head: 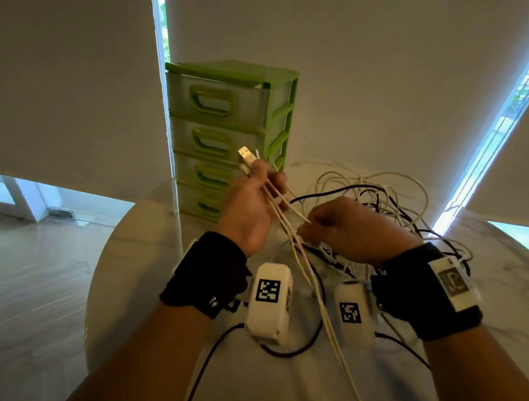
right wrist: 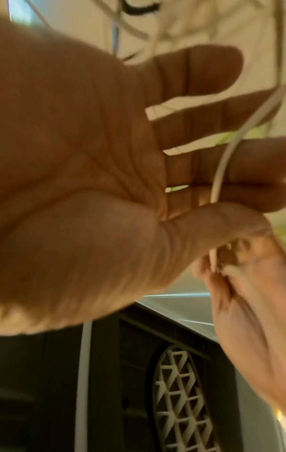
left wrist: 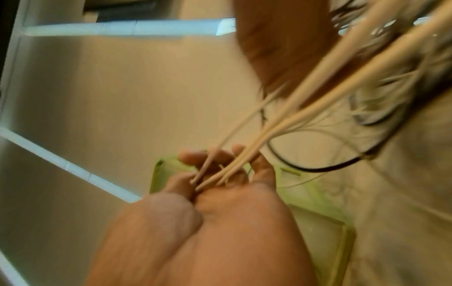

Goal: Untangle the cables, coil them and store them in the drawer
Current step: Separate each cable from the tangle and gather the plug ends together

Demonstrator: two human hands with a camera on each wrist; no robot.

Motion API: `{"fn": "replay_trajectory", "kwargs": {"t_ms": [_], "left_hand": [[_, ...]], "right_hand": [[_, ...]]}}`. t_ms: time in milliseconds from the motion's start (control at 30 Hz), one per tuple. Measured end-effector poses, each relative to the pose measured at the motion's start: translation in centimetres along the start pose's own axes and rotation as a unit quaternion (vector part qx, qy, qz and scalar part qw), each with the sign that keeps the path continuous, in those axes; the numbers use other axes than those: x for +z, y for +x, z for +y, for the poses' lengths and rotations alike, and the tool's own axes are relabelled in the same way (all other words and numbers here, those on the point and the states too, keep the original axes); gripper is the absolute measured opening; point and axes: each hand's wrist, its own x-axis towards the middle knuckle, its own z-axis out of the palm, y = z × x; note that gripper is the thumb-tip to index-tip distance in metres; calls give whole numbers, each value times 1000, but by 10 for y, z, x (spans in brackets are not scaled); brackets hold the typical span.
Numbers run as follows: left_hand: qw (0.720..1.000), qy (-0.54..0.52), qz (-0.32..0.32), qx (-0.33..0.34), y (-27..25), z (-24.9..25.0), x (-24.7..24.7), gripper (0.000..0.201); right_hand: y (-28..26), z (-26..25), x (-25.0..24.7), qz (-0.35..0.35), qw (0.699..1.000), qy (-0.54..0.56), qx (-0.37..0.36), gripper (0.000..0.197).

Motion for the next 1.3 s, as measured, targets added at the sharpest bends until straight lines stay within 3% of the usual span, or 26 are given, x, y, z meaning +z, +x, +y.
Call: {"fn": "replay_trajectory", "kwargs": {"t_ms": [100, 167, 267, 367, 467, 567, 767, 900, 1000, 1100, 1133, 1200, 1267, 1300], "left_hand": [[986, -161, 31, 26, 4, 22, -11, 34], [980, -186, 51, 41, 7, 31, -19, 36], [993, -103, 53, 27, 9, 27, -24, 35], [999, 34, 14, 9, 5, 16, -19, 27], [986, 156, -57, -1, -8, 6, -4, 16], [967, 223, -120, 37, -20, -4, 11, 16], [947, 302, -88, 67, -28, -6, 20, 18], [932, 332, -101, 104, -34, -11, 28, 27], [939, 317, -48, 124, -30, -12, 28, 14], [940, 318, 61, 104, -16, -14, 15, 35], [952, 289, 62, 73, -12, -12, 10, 41], [993, 115, -10, -12, -10, -5, 7, 42], [989, -59, -112, -77, -12, 5, 8, 40], [984, -70, -146, -76, -15, 7, 9, 37]], "right_hand": [[-3, 22, -11, -19, 998, -36, 48, 27], [-6, 35, -21, 11, 996, -52, 72, 27], [-12, 36, -34, 109, 991, -43, 66, 22], [-22, 24, -45, 188, 981, 17, 35, 15], [-31, 9, -54, 214, 969, 123, 0, 10], [-36, -9, -53, 214, 963, 161, -37, 7], [-35, -33, -44, 269, 933, 221, -93, 6], [-34, -38, -40, 271, 928, 224, -122, 4], [-36, -39, -41, 279, 928, 216, -124, 4], [-35, -32, -48, 311, 928, 189, -85, 7], [-34, -29, -50, 315, 927, 191, -66, 9], [-31, -23, -50, 313, 927, 205, -27, 11], [-29, -20, -49, 312, 918, 247, -4, 12], [-28, -20, -49, 308, 912, 270, -1, 12]]}}
